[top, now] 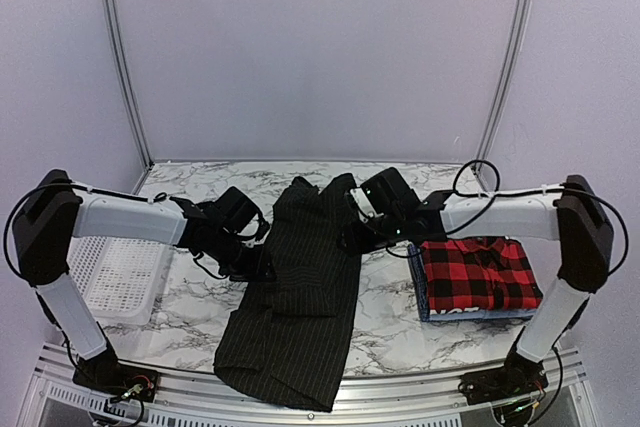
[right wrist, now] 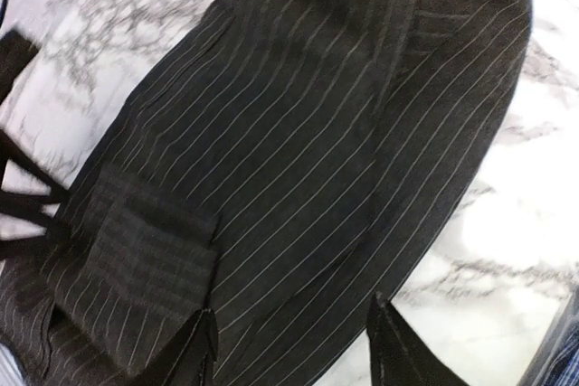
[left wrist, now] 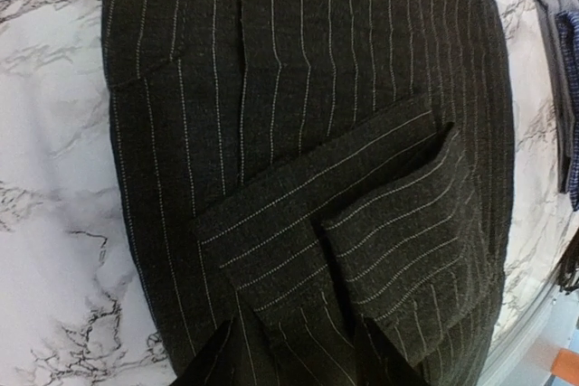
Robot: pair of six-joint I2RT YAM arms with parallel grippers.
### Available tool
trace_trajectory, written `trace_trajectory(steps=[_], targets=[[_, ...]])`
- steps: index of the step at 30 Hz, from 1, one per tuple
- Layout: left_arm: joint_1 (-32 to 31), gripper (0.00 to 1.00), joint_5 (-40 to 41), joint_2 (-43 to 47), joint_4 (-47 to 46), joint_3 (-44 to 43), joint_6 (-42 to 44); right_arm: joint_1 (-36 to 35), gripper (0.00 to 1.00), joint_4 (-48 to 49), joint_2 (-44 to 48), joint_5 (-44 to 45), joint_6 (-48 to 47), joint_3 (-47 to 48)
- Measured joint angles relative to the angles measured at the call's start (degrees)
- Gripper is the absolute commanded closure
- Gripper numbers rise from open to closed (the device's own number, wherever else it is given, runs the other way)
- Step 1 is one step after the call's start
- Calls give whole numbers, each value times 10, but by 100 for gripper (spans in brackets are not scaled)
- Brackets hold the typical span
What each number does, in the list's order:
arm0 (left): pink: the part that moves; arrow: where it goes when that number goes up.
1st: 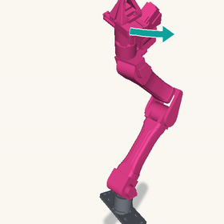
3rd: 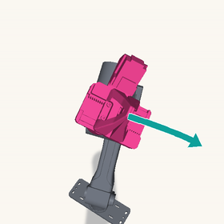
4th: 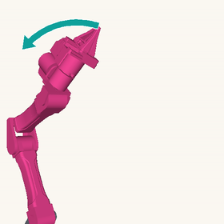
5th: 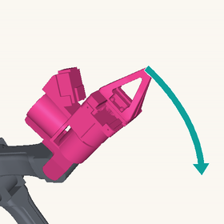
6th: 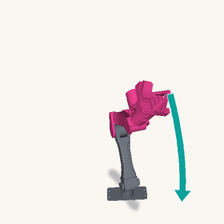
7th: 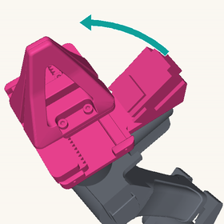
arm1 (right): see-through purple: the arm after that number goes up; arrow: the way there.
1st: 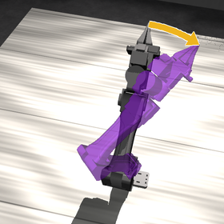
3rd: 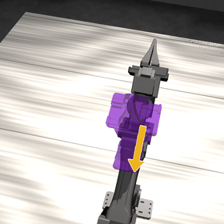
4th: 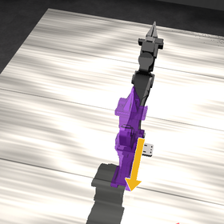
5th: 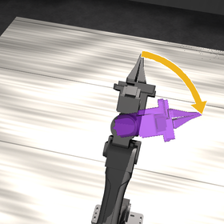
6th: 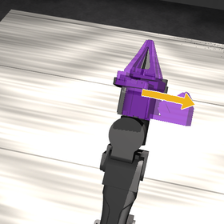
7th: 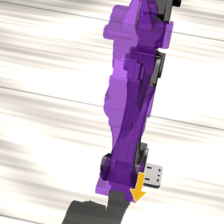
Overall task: Fold and stack the long sleeve shirts
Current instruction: Flatten out the crumpled shirt at the center of the board.
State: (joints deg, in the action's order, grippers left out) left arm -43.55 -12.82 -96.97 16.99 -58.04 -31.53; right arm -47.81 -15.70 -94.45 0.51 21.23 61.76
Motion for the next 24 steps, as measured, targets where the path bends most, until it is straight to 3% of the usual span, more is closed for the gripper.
trace_trajectory(steps=[5, 10, 17, 24], targets=[[-9, 48, 41, -39, 0, -14, -12, 84, 43, 38, -108, 12, -2, 109], [16, 40, 80, -59, 5, -95, -4, 154, 27, 68, -170, -5, -7, 180], [88, 29, 89, -167, -2, -306, 20, 217, 17, 66, -222, -41, -27, 268], [135, 21, 97, -360, 14, -548, 50, 243, 21, 54, -324, -85, -39, 421]])
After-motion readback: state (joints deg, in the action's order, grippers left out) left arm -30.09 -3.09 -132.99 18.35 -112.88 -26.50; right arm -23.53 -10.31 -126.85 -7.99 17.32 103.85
